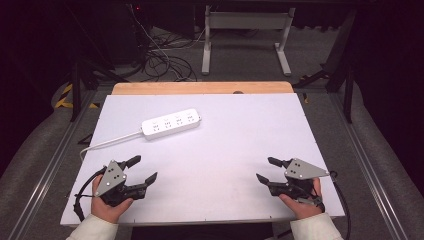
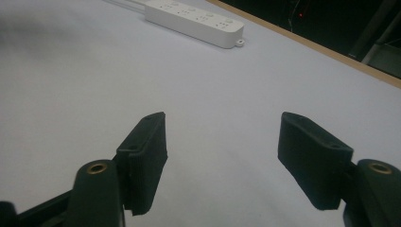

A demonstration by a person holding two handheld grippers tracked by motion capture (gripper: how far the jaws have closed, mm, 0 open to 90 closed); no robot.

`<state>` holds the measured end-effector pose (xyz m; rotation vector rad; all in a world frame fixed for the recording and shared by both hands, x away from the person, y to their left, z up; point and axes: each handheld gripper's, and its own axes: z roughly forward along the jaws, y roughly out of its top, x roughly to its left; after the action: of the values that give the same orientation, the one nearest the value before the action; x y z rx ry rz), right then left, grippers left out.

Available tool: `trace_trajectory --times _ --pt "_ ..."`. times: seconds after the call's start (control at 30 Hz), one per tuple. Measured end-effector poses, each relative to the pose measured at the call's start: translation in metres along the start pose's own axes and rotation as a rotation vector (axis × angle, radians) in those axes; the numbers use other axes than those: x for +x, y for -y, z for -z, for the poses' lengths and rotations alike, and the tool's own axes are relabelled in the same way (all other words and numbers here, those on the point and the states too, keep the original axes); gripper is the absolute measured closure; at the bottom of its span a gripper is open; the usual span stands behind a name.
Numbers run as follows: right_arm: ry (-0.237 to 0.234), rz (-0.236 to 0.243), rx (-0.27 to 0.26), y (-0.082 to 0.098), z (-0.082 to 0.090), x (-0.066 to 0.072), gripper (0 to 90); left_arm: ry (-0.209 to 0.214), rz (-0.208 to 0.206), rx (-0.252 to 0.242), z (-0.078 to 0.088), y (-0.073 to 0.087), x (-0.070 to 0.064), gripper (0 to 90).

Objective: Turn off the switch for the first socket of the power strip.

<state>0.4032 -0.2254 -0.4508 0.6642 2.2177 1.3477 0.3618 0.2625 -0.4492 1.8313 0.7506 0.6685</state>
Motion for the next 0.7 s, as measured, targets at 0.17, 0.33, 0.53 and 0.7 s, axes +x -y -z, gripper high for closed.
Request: trace_trajectory --times 0.17,0.33,0.53,0.7 --pt "0.001 0.001 0.006 0.0 -0.0011 -0.0001 30.4 -0.034 -0.028 0.011 0.0003 -0.0015 -0.001 25.4" --pt "0.0 -0.007 0.031 0.0004 -0.0013 -0.0003 33.9 -0.059 -0.044 0.046 -0.0001 -0.0034 -0.0014 26.2" --pt "-0.016 -0.008 0.028 -0.0003 -0.0011 0.0017 35.2 -0.011 -0.017 0.052 0.0014 -0.0052 -0.0007 30.4" --pt "-0.017 0.005 0.029 -0.0004 -0.001 0.0024 36.1 -0.003 -0.016 0.054 0.0027 -0.0073 -0.0018 31.0"
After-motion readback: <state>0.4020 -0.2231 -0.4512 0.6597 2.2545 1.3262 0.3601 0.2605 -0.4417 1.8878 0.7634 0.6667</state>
